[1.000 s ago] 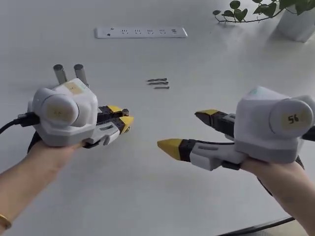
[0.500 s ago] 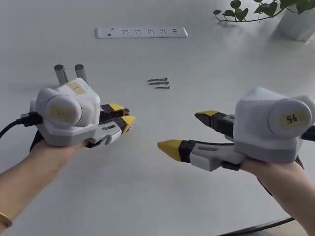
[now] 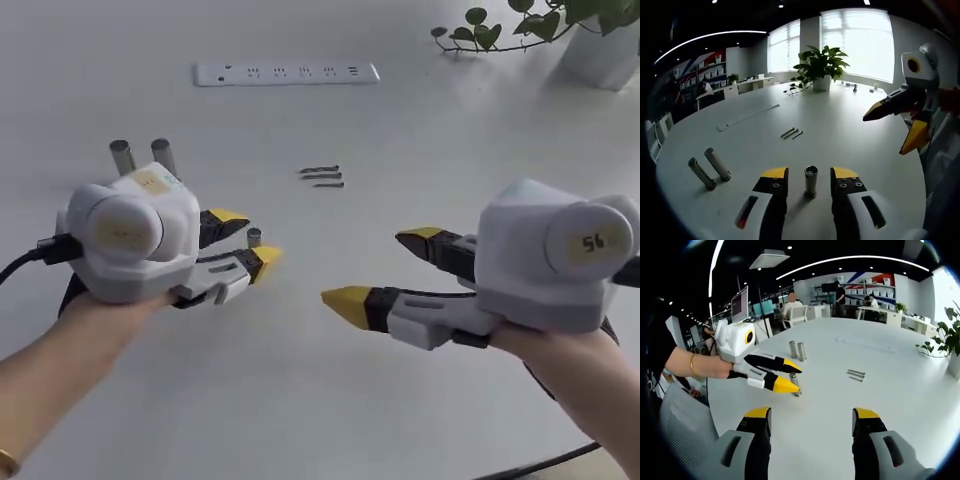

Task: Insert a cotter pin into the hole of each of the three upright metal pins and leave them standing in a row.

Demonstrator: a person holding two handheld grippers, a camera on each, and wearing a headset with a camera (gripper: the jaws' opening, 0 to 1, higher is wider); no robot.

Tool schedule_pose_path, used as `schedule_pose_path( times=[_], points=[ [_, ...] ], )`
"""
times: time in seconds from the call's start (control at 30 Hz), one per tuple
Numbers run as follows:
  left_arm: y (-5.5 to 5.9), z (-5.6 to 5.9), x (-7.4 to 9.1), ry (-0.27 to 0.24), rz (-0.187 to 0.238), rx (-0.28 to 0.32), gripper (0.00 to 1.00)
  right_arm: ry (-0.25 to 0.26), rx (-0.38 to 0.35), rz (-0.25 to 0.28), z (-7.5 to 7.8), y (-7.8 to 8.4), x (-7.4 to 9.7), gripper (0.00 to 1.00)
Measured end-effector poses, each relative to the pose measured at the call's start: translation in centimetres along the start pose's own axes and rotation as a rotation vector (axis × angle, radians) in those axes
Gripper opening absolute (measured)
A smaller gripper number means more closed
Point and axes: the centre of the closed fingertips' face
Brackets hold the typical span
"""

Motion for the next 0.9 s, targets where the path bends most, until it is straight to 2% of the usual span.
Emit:
schedule_pose_path(
  times=[0.13, 0.27, 0.47, 0.57, 0.63, 0.73, 0.9],
  points=[
    [-0.3, -0.1, 0.9, -0.022, -0.001, 0.001, 0.46, 0.005, 0.010, 0.003, 0.5, -0.4, -0.4, 0.58],
    [-0.5, 0.0, 2.1, -0.042, 0.000, 0.012, 0.54, 0.008, 0.037, 0.001, 1.3, -1.0, -0.9, 0.48],
    [-0.6, 0.3, 3.4, -0.068, 0.008, 0.038, 0.63, 0.004, 0.059, -0.022, 3.2, -1.7, -2.9, 0.33],
    [-0.8, 0.5, 3.8, -0.080, 0.014, 0.037, 0.68, 0.007, 0.097, -0.043, 4.1, -1.8, -4.0, 0.30],
    [-0.8, 0.3, 4.0, -0.099, 0.010, 0.035, 0.69, 0.010, 0.122, -0.045, 4.5, -2.0, -4.6, 0.30],
    [-0.9, 0.4, 4.2, -0.111, 0.015, 0.043, 0.76, 0.024, 0.152, -0.040, 5.3, -2.5, -5.8, 0.28],
    [-0.8, 0.5, 4.7, -0.142, 0.007, 0.049, 0.85, 0.009, 0.198, -0.067, 6.3, -2.9, -7.7, 0.25]
  ],
)
Point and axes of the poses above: the centre of the closed fingertips' face, and the gripper's own axes: x roughly backward along the fingers, z roughly to its right, y roughly out of its underside, and after that the axes turned 15 degrees about y, right-handed
